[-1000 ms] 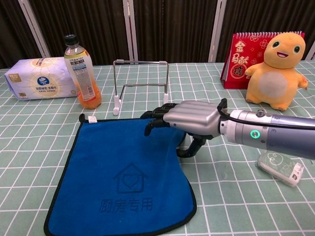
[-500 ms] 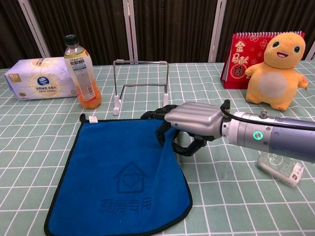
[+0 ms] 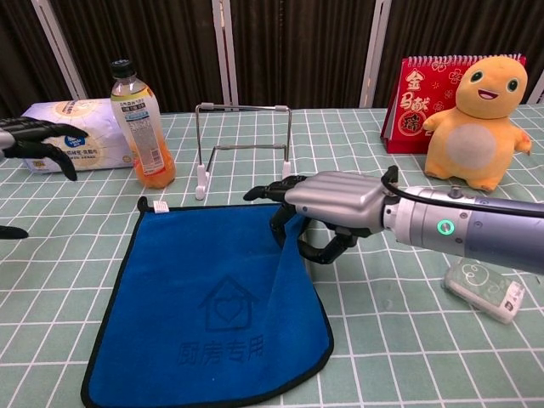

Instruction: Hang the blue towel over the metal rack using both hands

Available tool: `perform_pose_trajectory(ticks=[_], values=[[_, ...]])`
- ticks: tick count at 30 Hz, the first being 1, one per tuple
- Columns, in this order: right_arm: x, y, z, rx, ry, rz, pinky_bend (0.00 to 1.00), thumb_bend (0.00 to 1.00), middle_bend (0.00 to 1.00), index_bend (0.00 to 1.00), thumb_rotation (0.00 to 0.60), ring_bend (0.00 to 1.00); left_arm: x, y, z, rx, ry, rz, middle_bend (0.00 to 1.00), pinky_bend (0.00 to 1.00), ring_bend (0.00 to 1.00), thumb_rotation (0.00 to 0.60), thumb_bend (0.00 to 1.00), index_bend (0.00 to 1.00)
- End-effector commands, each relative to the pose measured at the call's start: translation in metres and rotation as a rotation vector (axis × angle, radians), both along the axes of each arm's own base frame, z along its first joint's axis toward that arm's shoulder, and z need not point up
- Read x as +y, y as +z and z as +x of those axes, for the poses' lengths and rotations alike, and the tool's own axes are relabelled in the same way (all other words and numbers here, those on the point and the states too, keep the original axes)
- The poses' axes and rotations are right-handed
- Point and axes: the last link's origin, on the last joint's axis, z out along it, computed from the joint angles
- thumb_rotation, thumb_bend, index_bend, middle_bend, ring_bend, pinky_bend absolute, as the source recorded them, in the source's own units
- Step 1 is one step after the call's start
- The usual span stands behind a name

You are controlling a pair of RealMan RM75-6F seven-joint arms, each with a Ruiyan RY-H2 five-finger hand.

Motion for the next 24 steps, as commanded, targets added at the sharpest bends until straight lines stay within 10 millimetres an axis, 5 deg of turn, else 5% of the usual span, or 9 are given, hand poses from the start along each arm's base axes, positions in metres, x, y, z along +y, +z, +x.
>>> perform_pose_trajectory(ticks=[1, 14, 24], values=[[0.0, 0.001, 0.001, 0.001, 0.001, -0.002, 0.0, 0.63, 0.0, 0.63, 0.6, 0.0, 0.007, -0.031, 0.008, 0.071, -0.085, -0.083, 0.0, 0.0, 0.0, 0.6, 0.09, 0.33], [0.002, 0.001, 0.003, 0.002, 0.0, -0.006, 0.0, 0.63, 0.0, 0.63, 0.6, 0.0, 0.008, -0.077, 0.022, 0.103, -0.179, -0.169, 0.0, 0.0, 0.0, 0.6, 0.09, 0.36], [0.007, 0.002, 0.003, 0.005, 0.014, 0.0, 0.0, 0.63, 0.0, 0.63, 0.6, 0.0, 0.003, -0.092, 0.034, 0.1, -0.195, -0.186, 0.0, 0.0, 0.0, 0.6, 0.09, 0.36]])
